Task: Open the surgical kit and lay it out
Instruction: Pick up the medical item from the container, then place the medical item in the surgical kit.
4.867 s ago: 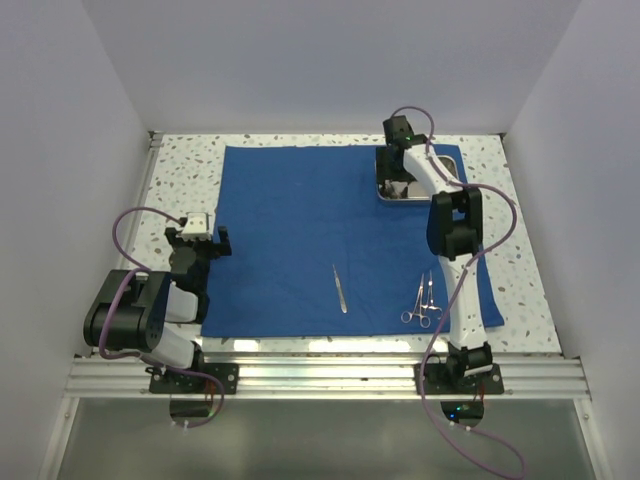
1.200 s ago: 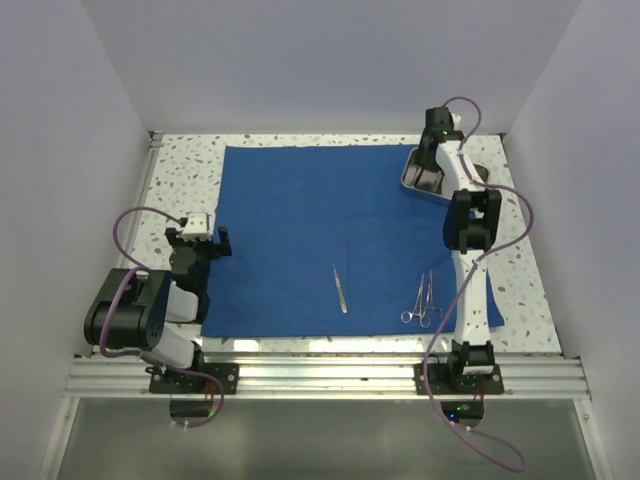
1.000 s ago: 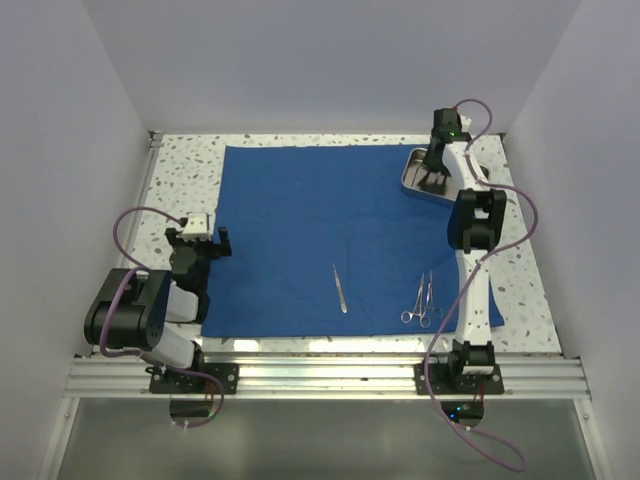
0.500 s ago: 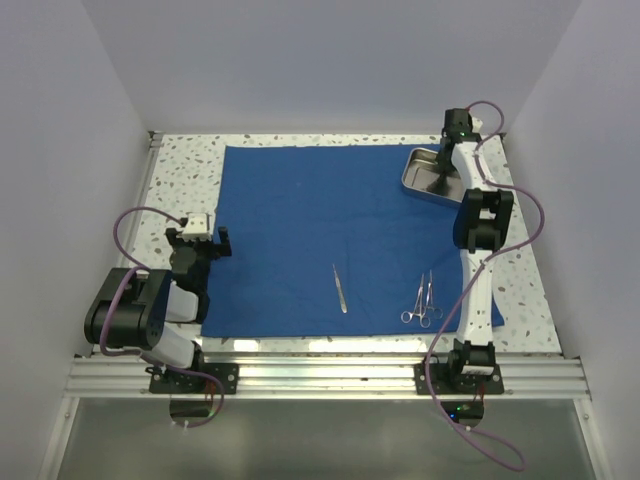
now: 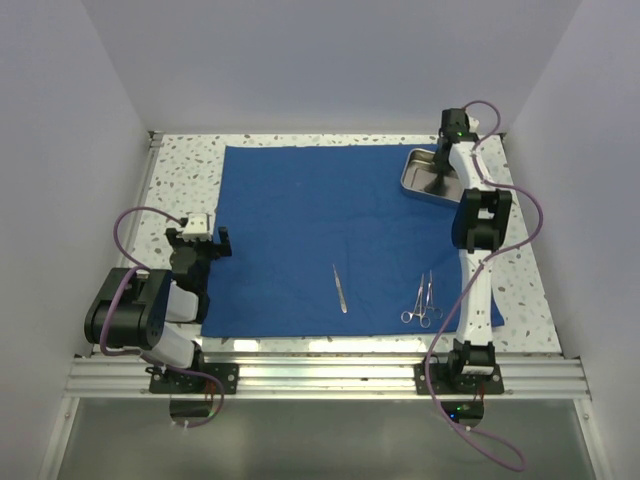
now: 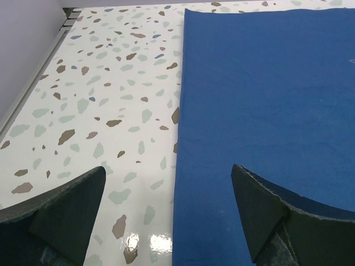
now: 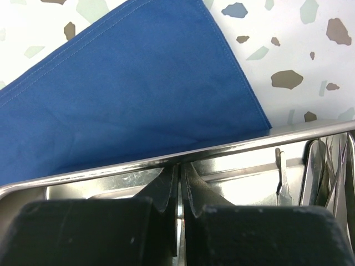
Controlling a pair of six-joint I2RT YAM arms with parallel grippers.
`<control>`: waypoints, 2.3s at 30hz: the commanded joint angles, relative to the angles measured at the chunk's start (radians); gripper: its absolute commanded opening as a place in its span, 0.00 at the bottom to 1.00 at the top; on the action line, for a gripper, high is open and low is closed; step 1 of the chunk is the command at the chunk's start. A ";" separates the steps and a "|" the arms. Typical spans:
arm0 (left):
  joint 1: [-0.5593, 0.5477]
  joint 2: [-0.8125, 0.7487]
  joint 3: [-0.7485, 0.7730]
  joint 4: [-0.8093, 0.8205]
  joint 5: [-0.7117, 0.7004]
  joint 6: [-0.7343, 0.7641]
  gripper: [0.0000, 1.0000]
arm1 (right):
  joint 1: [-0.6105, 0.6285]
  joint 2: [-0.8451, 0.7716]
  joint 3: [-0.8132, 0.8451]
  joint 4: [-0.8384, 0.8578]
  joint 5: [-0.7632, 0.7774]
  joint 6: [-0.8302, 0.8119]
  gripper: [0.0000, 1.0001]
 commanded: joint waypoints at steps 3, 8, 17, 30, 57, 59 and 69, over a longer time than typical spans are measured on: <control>-0.004 0.004 0.006 0.139 -0.018 0.018 1.00 | 0.023 -0.092 0.014 -0.076 -0.043 -0.010 0.00; -0.004 0.000 0.007 0.134 -0.018 0.016 1.00 | 0.026 -0.157 -0.002 -0.050 -0.019 -0.036 0.00; -0.004 0.000 0.009 0.129 -0.018 0.016 1.00 | 0.026 -0.234 -0.006 -0.036 0.007 -0.056 0.00; -0.006 0.004 0.007 0.137 -0.021 0.018 1.00 | 0.026 -0.371 0.003 -0.062 0.046 -0.114 0.00; -0.007 0.000 0.009 0.126 -0.023 0.018 1.00 | 0.138 -1.375 -1.077 -0.284 -0.151 0.023 0.00; -0.007 -0.002 0.009 0.123 -0.021 0.016 1.00 | 0.145 -1.407 -1.159 -0.286 -0.172 0.032 0.00; -0.007 -0.011 0.013 0.096 -0.021 0.013 1.00 | 0.210 -1.426 -1.391 -0.140 -0.247 0.070 0.00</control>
